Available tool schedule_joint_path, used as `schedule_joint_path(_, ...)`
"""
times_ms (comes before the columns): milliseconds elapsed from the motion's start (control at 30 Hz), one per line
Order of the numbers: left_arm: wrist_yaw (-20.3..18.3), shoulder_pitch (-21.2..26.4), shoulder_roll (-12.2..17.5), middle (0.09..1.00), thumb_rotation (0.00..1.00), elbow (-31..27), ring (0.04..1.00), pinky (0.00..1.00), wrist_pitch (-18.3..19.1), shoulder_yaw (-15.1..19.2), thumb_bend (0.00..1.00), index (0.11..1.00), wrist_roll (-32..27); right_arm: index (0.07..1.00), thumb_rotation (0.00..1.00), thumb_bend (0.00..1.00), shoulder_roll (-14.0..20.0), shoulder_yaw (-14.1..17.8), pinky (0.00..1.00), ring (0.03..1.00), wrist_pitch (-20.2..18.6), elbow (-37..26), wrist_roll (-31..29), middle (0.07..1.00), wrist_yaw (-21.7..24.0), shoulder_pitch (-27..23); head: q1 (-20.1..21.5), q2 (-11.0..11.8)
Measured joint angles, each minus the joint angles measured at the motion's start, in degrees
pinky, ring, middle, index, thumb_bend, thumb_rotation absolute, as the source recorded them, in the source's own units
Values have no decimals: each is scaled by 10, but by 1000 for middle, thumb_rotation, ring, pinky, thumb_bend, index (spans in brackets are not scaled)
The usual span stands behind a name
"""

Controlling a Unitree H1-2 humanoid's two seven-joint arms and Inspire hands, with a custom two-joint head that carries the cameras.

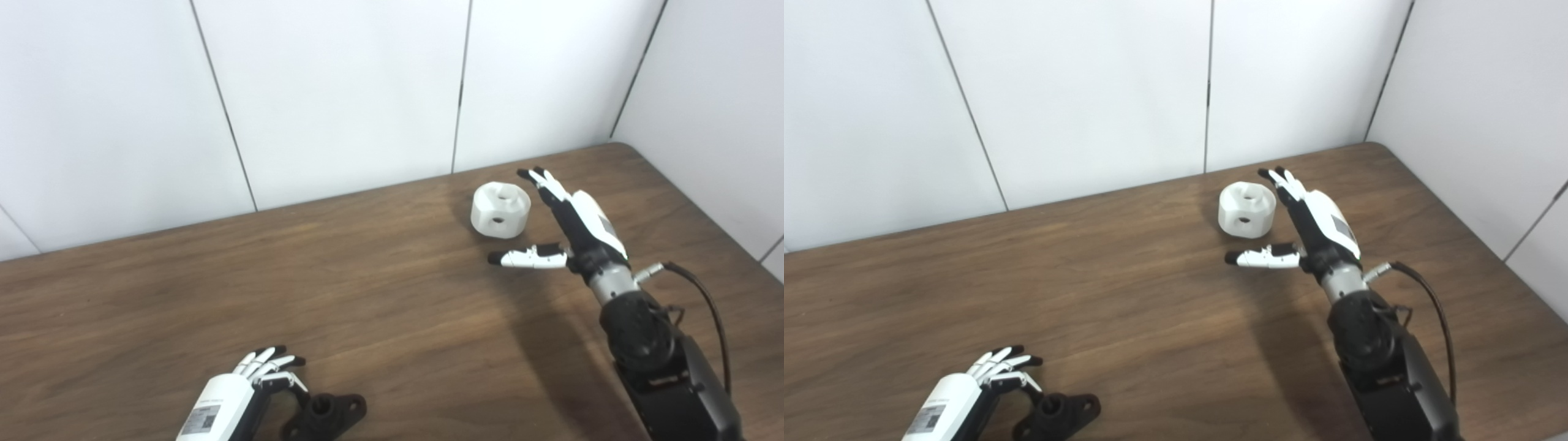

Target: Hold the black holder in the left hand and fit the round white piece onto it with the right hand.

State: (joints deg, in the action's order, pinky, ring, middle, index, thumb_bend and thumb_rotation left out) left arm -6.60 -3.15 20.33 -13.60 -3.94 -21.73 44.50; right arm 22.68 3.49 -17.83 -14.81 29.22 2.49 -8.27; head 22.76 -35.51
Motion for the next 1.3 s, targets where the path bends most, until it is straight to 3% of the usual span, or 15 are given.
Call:
schedule_joint_path(367, -5, -1, 8, 820, 51, 2, 916, 939, -12, 10, 522, 486, -13, 883, 338, 829, 20, -16, 1000, 1000, -4, 105, 35, 1000, 3, -96, 38, 3)
schedule_joint_path(633, -6, -5, 10, 821, 51, 1, 919, 938, -15, 15, 522, 486, -14, 841, 338, 876, 56, -47, 1000, 1000, -32, 179, 58, 987, 28, -161, 45, 1)
schedule_joint_path(800, -6, -6, 11, 823, 52, 1, 918, 932, -18, 17, 522, 486, -17, 810, 337, 919, 62, -59, 1000, 1000, -51, 214, 59, 972, 47, -188, 44, -3)
schedule_joint_path(1000, -6, -10, 12, 824, 52, -2, 917, 930, -20, 21, 523, 486, -17, 814, 375, 981, 84, -78, 999, 1000, -72, 235, 60, 970, 85, -203, 43, -4)
schedule_joint_path(1300, -7, -13, 12, 823, 53, -2, 914, 922, -27, 26, 523, 486, -17, 799, 344, 1000, 98, -95, 979, 1000, -89, 234, 64, 946, 130, -204, 40, -6)
